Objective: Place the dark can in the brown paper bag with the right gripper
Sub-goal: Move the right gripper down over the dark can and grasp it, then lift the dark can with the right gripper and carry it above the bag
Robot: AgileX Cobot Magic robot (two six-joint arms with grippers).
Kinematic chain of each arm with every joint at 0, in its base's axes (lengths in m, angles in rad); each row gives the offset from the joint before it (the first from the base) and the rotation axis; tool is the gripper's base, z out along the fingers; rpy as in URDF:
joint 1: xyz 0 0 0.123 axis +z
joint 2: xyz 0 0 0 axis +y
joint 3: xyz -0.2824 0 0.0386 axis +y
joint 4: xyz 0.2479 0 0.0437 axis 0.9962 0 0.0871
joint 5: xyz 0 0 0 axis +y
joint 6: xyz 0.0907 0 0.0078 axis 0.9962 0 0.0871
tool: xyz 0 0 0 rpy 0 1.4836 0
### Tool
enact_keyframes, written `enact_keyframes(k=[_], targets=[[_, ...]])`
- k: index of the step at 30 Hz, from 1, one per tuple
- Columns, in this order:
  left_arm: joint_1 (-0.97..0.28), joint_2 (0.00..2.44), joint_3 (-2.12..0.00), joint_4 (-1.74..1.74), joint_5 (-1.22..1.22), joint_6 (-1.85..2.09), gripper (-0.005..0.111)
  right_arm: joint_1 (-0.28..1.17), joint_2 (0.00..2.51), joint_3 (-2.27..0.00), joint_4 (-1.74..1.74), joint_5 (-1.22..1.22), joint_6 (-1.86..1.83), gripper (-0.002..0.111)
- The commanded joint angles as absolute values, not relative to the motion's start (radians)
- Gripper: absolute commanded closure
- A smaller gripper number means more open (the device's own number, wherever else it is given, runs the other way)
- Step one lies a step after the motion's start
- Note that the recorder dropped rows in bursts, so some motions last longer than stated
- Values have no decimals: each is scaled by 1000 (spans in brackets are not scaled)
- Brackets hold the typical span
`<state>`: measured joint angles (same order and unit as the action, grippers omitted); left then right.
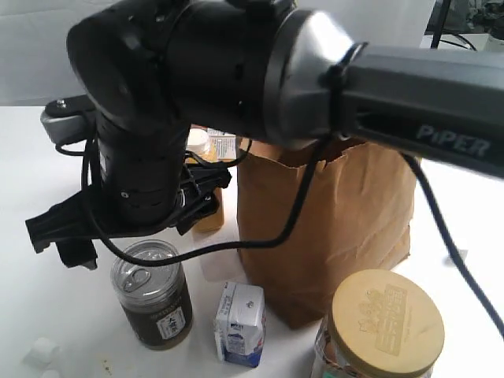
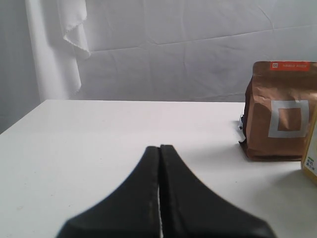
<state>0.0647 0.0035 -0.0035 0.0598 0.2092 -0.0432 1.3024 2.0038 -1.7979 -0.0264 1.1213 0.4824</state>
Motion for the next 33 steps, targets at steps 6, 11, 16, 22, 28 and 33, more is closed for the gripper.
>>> enact_keyframes(k=[6, 11, 16, 22, 28, 33], targets=[[57, 0, 0, 62, 203, -46, 107, 1294, 2101, -1806, -64, 1114, 525, 20], [57, 0, 0, 62, 203, -46, 107, 1290, 2147, -1806, -67, 1114, 531, 21], [57, 0, 0, 62, 203, -46, 107, 1290, 2157, -1806, -67, 1128, 549, 61], [57, 0, 0, 62, 203, -46, 107, 1297, 2123, -1806, -67, 1091, 552, 108], [57, 0, 0, 62, 203, -46, 107, 1320, 2033, -1806, -69, 1038, 552, 108], [57, 0, 0, 62, 203, -46, 107, 1338, 1938, -1806, -47, 965, 482, 108]])
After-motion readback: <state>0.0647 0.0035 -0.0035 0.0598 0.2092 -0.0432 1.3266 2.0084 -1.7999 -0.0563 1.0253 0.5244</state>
